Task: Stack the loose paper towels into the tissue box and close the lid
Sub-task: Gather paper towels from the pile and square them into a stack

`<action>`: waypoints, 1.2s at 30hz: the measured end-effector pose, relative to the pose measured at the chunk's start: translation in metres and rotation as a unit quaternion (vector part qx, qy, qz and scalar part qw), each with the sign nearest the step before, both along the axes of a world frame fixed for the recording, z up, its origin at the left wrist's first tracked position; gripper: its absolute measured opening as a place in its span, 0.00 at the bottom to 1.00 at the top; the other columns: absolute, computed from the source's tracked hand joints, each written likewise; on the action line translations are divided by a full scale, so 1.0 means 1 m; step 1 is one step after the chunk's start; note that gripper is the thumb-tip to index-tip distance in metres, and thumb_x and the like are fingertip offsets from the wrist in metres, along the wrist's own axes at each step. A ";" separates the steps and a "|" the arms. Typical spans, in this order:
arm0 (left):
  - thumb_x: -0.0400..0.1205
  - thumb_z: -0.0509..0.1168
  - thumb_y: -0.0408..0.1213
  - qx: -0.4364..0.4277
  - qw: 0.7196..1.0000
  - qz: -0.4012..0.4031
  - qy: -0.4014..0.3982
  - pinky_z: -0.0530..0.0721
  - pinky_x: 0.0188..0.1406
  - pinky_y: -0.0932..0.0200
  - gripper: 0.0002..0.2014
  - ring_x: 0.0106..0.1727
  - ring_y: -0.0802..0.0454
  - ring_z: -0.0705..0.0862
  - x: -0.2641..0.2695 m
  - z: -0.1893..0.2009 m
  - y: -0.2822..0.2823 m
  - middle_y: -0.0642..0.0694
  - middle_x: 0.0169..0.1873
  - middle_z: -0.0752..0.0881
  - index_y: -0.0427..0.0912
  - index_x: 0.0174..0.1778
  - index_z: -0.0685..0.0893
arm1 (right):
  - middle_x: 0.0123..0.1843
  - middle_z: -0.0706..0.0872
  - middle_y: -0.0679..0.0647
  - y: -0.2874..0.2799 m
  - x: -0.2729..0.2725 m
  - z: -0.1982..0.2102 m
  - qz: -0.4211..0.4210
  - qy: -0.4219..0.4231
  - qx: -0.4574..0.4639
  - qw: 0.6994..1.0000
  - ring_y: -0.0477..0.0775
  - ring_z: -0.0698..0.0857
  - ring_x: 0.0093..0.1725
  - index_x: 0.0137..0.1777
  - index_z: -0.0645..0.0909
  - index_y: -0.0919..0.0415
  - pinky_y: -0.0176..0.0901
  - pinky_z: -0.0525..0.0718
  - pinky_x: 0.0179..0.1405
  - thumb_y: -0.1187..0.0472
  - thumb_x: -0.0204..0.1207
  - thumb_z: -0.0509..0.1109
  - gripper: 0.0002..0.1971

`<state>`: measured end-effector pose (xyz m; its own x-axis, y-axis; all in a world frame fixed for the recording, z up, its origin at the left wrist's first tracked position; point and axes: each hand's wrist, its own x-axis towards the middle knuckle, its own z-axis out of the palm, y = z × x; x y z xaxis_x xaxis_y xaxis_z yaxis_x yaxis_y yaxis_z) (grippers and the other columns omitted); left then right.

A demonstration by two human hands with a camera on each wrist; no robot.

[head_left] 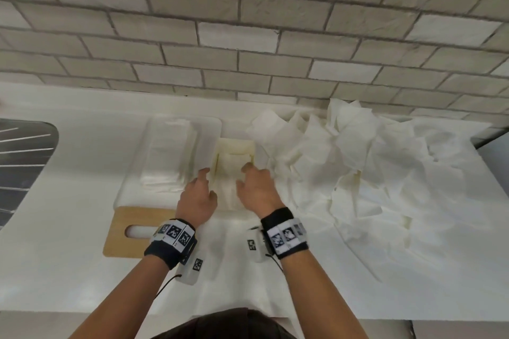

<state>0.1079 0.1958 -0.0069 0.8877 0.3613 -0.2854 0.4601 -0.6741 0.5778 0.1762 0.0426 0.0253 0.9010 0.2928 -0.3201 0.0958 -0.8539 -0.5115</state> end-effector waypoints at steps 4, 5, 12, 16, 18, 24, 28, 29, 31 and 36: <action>0.87 0.68 0.31 -0.010 0.991 0.003 -0.133 0.83 0.73 0.40 0.28 0.76 0.41 0.81 -0.010 0.017 -0.017 0.42 0.76 0.82 0.45 0.84 0.72 | 0.56 0.90 0.64 -0.083 0.045 -0.012 -0.069 -0.154 -0.013 0.986 0.70 0.89 0.55 0.65 0.82 0.61 0.55 0.87 0.52 0.58 0.85 0.68 0.12; 0.87 0.69 0.31 -0.021 0.986 -0.005 -0.165 0.84 0.72 0.42 0.25 0.74 0.44 0.83 -0.011 0.022 -0.024 0.44 0.73 0.84 0.45 0.81 0.74 | 0.59 0.88 0.64 -0.102 0.058 -0.024 -0.073 -0.157 -0.040 0.984 0.70 0.88 0.58 0.67 0.80 0.62 0.56 0.86 0.53 0.59 0.83 0.70 0.15; 0.88 0.70 0.32 -0.087 0.960 -0.129 -0.233 0.88 0.61 0.57 0.12 0.59 0.63 0.87 0.007 0.039 -0.109 0.57 0.56 0.90 0.49 0.65 0.84 | 0.62 0.88 0.63 -0.177 0.078 -0.084 0.002 -0.127 -0.152 0.980 0.70 0.89 0.60 0.72 0.80 0.64 0.56 0.89 0.54 0.63 0.80 0.69 0.20; 0.88 0.71 0.38 -0.077 0.960 -0.172 -0.207 0.85 0.70 0.51 0.18 0.69 0.56 0.83 0.023 0.031 -0.148 0.55 0.69 0.84 0.52 0.73 0.79 | 0.52 0.93 0.56 -0.195 0.069 -0.055 -0.032 -0.139 0.019 0.990 0.60 0.91 0.53 0.59 0.88 0.60 0.44 0.83 0.47 0.61 0.86 0.70 0.07; 0.85 0.75 0.47 -0.074 0.964 -0.169 -0.194 0.75 0.82 0.54 0.33 0.83 0.51 0.72 0.032 0.032 -0.164 0.52 0.82 0.72 0.52 0.85 0.68 | 0.48 0.94 0.48 -0.207 0.059 -0.025 -0.049 -0.108 0.137 0.983 0.51 0.91 0.52 0.53 0.88 0.58 0.40 0.83 0.51 0.58 0.88 0.72 0.06; 0.70 0.86 0.60 -0.315 0.936 -0.036 -0.153 0.80 0.75 0.60 0.65 0.81 0.66 0.73 0.057 0.053 -0.191 0.52 0.84 0.66 0.64 0.91 0.43 | 0.68 0.94 0.54 -0.240 0.029 0.041 -0.065 0.161 0.446 0.878 0.56 0.91 0.71 0.75 0.86 0.58 0.53 0.88 0.72 0.64 0.93 0.66 0.15; 0.74 0.87 0.42 -0.415 0.902 0.010 -0.118 0.90 0.60 0.61 0.54 0.64 0.64 0.89 0.064 0.054 -0.193 0.51 0.65 0.88 0.59 0.88 0.58 | 0.72 0.92 0.55 -0.251 0.030 0.038 0.012 0.262 0.430 0.864 0.58 0.89 0.73 0.79 0.84 0.53 0.57 0.87 0.74 0.67 0.93 0.62 0.20; 0.75 0.87 0.39 -0.432 0.892 0.034 -0.128 0.92 0.59 0.57 0.49 0.65 0.55 0.91 0.064 0.051 -0.192 0.47 0.62 0.91 0.58 0.86 0.64 | 0.69 0.93 0.52 -0.253 0.036 0.038 0.033 0.272 0.408 0.871 0.57 0.90 0.72 0.77 0.86 0.52 0.55 0.87 0.74 0.67 0.92 0.63 0.19; 0.77 0.85 0.32 -0.402 0.898 0.064 -0.166 0.93 0.56 0.53 0.42 0.62 0.48 0.92 0.064 0.049 -0.188 0.46 0.59 0.92 0.56 0.82 0.70 | 0.60 0.94 0.48 -0.258 0.059 0.035 0.040 0.253 0.369 0.893 0.56 0.92 0.65 0.65 0.90 0.50 0.55 0.88 0.73 0.64 0.90 0.69 0.12; 0.75 0.87 0.36 -0.341 0.911 0.093 -0.212 0.92 0.62 0.44 0.43 0.58 0.56 0.92 0.059 0.050 -0.174 0.52 0.61 0.91 0.62 0.79 0.69 | 0.71 0.85 0.53 -0.252 0.136 -0.001 -0.121 -0.107 0.041 0.986 0.61 0.85 0.69 0.73 0.75 0.48 0.62 0.86 0.69 0.40 0.75 0.78 0.29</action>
